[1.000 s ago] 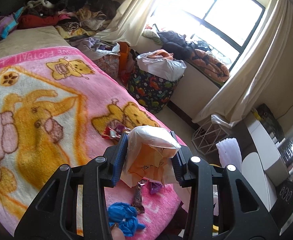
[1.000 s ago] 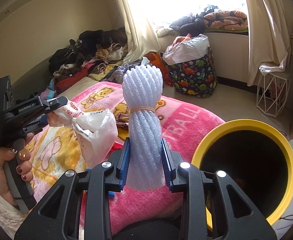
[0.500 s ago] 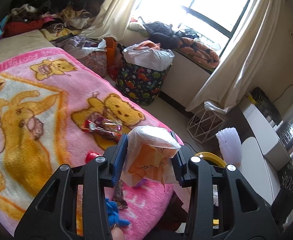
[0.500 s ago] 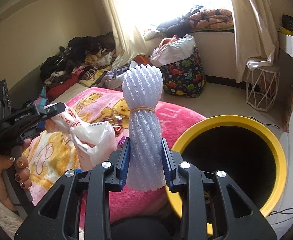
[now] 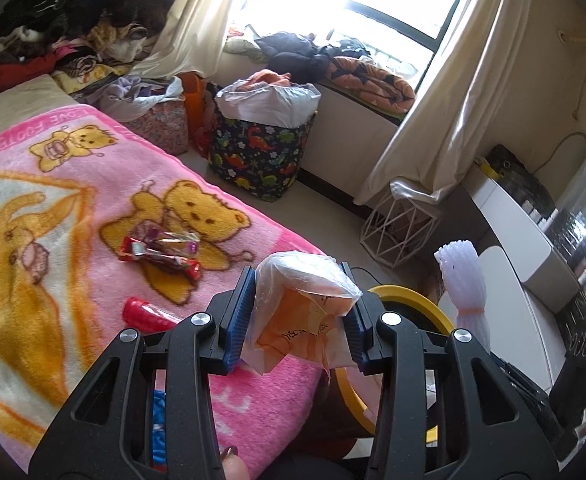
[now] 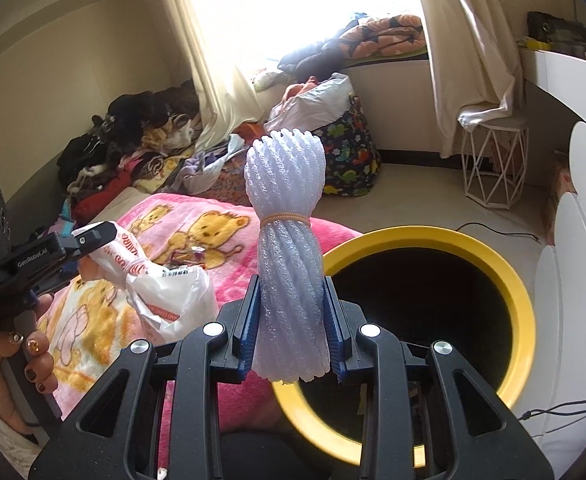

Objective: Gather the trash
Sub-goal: 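Lift the white mesh bundle with the right tool while the left tool carries the white bag toward the bin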

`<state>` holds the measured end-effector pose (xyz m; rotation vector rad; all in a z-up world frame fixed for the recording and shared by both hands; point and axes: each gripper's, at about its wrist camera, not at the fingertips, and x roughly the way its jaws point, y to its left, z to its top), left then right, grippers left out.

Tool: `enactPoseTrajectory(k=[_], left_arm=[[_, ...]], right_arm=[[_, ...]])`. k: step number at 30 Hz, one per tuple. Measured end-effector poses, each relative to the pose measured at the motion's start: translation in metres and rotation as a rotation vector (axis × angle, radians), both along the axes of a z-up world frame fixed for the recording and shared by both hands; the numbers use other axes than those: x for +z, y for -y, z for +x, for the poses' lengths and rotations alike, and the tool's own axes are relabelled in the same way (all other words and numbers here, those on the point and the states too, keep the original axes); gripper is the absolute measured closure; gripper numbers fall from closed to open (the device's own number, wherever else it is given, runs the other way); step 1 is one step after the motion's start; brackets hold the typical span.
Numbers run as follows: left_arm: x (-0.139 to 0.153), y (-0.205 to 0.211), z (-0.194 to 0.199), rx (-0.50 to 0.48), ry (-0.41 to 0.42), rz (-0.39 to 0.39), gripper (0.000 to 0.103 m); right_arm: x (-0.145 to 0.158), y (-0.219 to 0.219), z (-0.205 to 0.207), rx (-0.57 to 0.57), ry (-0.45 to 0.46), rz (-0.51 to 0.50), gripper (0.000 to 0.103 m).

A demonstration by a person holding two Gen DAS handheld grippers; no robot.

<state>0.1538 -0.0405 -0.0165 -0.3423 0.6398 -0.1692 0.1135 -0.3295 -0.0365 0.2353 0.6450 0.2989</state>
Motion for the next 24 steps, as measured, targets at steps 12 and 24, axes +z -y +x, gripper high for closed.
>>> enactPoseTrajectory(k=[12, 24], left_arm=[[-0.006, 0.033, 0.003, -0.050, -0.014, 0.024, 0.069], [-0.010, 0.066, 0.005, -0.102, -0.021, 0.052, 0.069]], right_arm=[[-0.008, 0.035, 0.000, -0.080, -0.014, 0.022, 0.075], [-0.014, 0.062, -0.002, -0.151, -0.029, 0.031, 0.075]])
